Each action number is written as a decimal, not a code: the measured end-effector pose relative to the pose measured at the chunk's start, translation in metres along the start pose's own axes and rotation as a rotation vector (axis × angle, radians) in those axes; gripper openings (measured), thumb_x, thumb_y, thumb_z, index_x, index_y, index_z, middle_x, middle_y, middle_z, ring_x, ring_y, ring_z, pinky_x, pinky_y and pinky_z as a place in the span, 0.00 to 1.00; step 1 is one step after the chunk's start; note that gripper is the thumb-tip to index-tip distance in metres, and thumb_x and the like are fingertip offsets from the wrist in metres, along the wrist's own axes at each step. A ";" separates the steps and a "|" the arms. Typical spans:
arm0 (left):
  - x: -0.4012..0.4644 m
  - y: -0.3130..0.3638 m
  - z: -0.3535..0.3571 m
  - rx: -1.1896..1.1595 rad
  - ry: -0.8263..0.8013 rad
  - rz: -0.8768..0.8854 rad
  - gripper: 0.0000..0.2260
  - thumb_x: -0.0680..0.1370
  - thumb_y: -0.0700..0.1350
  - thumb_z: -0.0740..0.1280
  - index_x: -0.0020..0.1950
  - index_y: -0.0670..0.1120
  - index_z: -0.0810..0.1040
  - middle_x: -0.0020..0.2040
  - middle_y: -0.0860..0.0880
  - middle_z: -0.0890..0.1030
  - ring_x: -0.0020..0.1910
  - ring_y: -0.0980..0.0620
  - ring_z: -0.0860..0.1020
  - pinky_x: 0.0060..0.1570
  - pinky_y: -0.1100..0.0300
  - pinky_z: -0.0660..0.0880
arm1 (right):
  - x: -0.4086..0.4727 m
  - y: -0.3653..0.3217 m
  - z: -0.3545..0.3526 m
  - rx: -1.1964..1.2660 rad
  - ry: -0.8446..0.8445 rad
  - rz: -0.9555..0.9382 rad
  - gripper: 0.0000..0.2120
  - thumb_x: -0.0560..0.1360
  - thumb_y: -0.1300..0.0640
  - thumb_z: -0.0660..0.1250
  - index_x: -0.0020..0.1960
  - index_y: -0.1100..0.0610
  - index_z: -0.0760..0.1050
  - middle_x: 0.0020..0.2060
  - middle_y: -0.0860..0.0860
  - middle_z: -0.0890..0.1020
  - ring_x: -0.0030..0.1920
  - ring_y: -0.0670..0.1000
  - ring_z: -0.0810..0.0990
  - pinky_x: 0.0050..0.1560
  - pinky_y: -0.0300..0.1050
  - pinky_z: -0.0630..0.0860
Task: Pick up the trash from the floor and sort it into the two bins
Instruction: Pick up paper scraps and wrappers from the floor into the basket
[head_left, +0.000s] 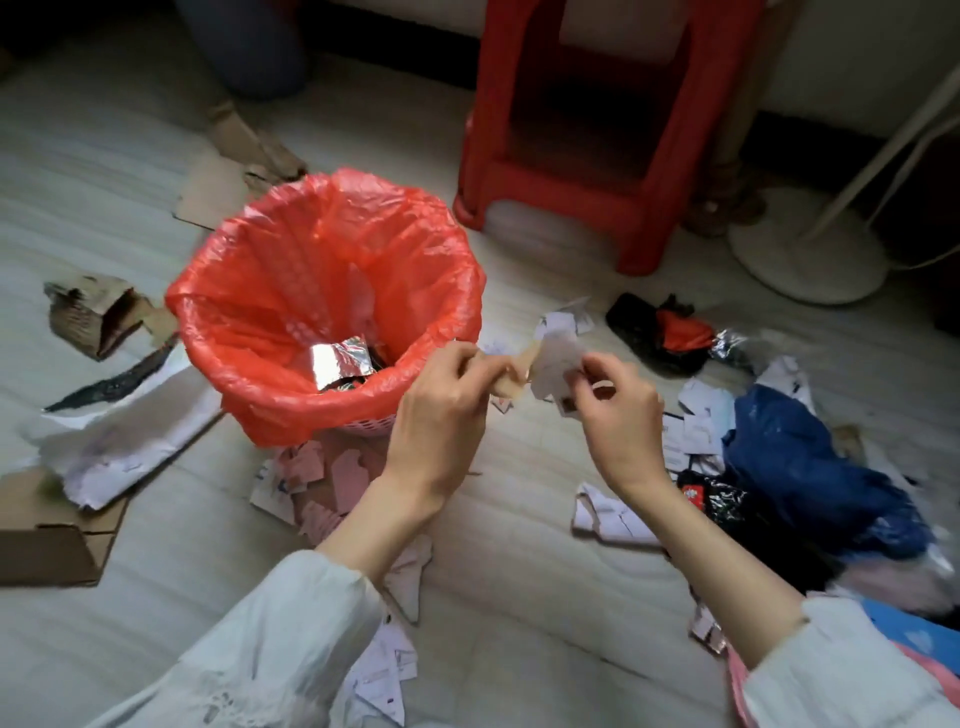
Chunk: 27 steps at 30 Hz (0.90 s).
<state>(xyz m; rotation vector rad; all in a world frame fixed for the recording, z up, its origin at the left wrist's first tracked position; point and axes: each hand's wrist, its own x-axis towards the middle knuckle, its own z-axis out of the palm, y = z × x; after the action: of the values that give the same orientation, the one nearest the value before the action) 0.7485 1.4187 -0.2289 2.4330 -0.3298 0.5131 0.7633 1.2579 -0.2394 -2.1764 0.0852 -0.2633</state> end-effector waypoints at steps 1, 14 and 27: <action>0.011 0.002 -0.014 0.008 0.061 0.001 0.14 0.70 0.37 0.59 0.49 0.42 0.81 0.42 0.42 0.77 0.40 0.43 0.78 0.34 0.52 0.76 | 0.008 -0.020 -0.002 0.080 -0.013 0.037 0.03 0.74 0.63 0.67 0.45 0.59 0.80 0.37 0.50 0.81 0.38 0.50 0.78 0.44 0.45 0.74; 0.024 -0.061 -0.103 0.176 -0.079 -0.295 0.24 0.74 0.34 0.62 0.71 0.41 0.67 0.70 0.37 0.66 0.70 0.40 0.64 0.70 0.53 0.60 | 0.035 -0.126 0.078 0.303 -0.447 0.255 0.16 0.73 0.57 0.62 0.61 0.56 0.73 0.50 0.51 0.78 0.54 0.53 0.78 0.60 0.59 0.74; -0.161 -0.112 -0.044 0.178 -0.449 -0.433 0.18 0.73 0.46 0.55 0.59 0.44 0.76 0.53 0.42 0.76 0.51 0.40 0.77 0.45 0.49 0.77 | -0.097 -0.015 0.116 -0.566 -1.038 0.059 0.17 0.77 0.56 0.59 0.63 0.62 0.70 0.59 0.61 0.76 0.61 0.60 0.74 0.60 0.51 0.71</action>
<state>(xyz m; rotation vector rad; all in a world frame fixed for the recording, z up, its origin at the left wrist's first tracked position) 0.6314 1.5503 -0.3262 2.6724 0.0721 -0.2043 0.6937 1.3749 -0.3075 -2.5827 -0.4036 1.0421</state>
